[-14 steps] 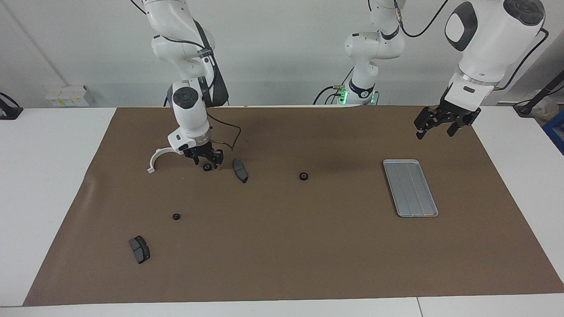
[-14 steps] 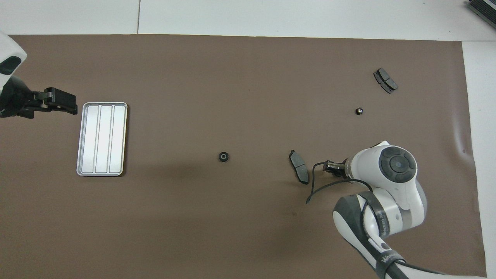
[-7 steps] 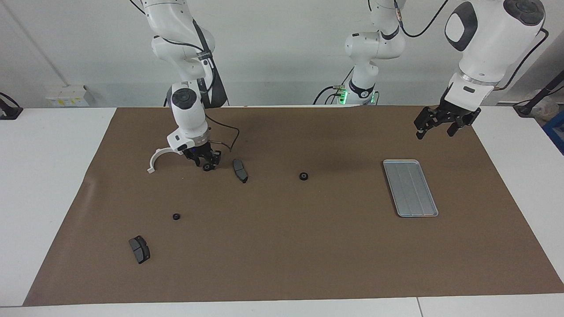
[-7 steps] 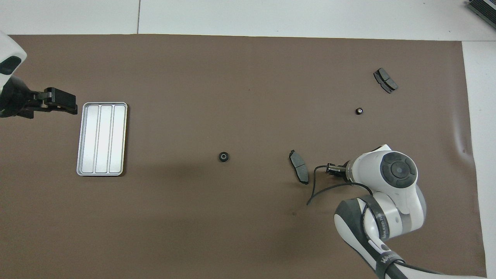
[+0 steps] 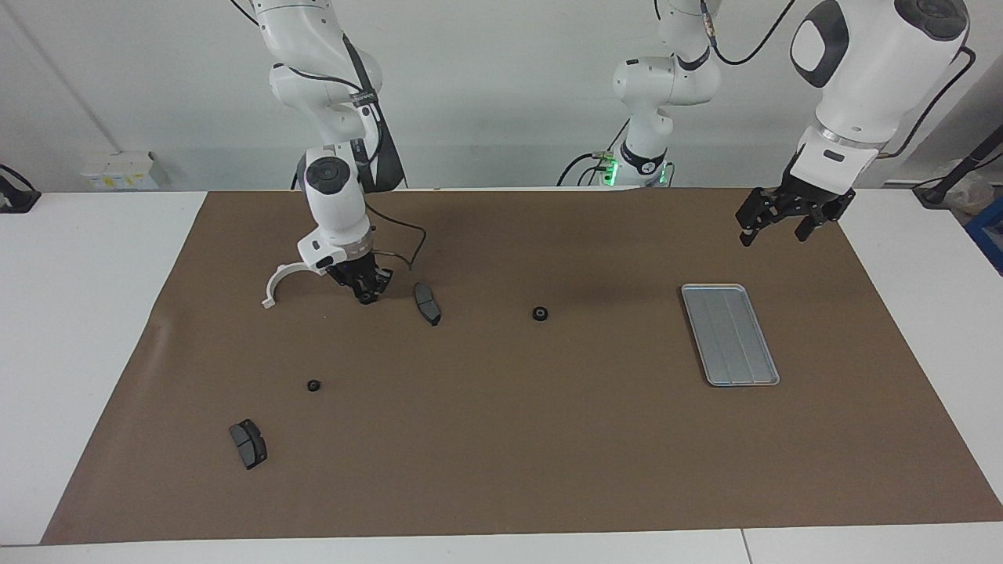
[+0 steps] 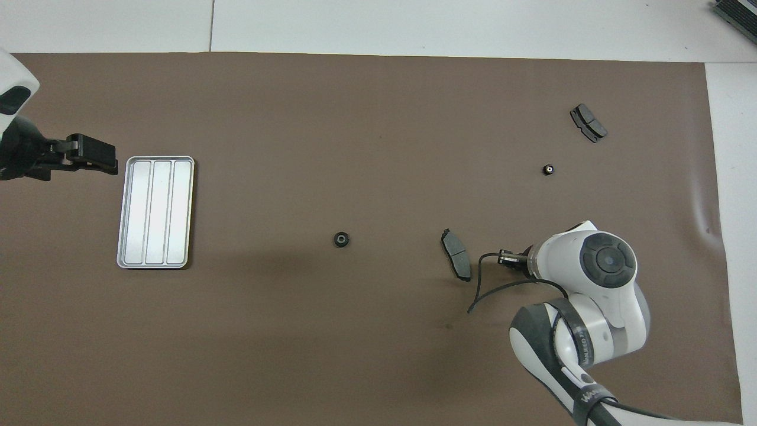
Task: Pick bearing gear from pile to tray
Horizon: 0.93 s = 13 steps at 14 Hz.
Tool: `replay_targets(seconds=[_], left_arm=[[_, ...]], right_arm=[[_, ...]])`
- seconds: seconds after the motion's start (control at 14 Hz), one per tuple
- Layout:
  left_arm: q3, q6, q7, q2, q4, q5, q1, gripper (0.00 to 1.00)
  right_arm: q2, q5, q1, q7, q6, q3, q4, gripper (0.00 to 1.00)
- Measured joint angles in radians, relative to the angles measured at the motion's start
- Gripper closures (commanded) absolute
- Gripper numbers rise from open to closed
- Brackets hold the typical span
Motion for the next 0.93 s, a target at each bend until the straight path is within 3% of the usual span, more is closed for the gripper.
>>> replay_targets(seconds=[0.5, 0.71, 0.93], left_arm=[[-0.044, 0.032, -0.045, -0.003, 0.0, -0.004, -0.038, 0.0], [-0.057, 0.036, -0.202, 0.022, -0.003, -0.004, -0.165, 0.0], [-0.062, 0.129, -0.415, 0.12, -0.015, -0.004, -0.331, 0.0]], right_arm=[[0.0, 0.0, 0.0, 0.0, 0.004, 0.001, 0.053, 1.0], [0.003, 0.0, 0.0, 0.0, -0.042, 0.001, 0.103, 1.0], [0.026, 0.0, 0.0, 0.0, -0.149, 0.002, 0.21, 1.0]])
